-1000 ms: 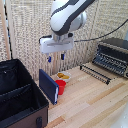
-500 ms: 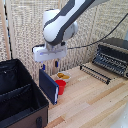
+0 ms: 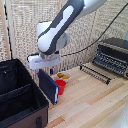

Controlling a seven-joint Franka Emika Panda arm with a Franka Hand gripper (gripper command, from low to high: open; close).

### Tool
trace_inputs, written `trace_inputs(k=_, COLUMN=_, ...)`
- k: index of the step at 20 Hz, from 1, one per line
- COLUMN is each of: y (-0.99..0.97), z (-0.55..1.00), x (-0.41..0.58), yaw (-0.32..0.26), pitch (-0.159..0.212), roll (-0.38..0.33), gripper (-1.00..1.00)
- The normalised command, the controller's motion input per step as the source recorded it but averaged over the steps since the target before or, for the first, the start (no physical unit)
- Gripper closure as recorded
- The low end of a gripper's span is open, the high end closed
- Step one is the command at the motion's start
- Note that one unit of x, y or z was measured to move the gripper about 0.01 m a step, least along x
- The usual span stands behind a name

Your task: Gently maneuver your gripper in the book's direction. Confidently hold the book by angling your gripper properly. Relocate the book to the caddy. Pinpoint the back pocket of the caddy and set the book down inside it.

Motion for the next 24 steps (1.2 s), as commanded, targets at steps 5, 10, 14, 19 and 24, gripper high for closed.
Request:
trace_inputs(k=5, y=0.0, z=-0.29, x=0.285, yaw=0.127, pitch=0.007, roll=-0.029, gripper=1.0)
trace_inputs(k=10, y=0.02, z=-0.19, x=0.158, yaw=0.018, pitch=0.005, roll=-0.02, gripper=1.0)
trace_inputs(k=14, y=0.14, z=-0.14, x=0.05, yaw=-0.027, pitch=0.007, roll=-0.031, gripper=1.0)
trace_inputs(k=19, y=0.34, z=0.02, x=0.113, yaw=-0.072, pitch=0.029, roll=-0.032, gripper=1.0)
trace_inputs(k=24, y=0.13, z=0.84, x=0.282, yaw=-0.077, pitch=0.112, roll=0.016, gripper=1.0)
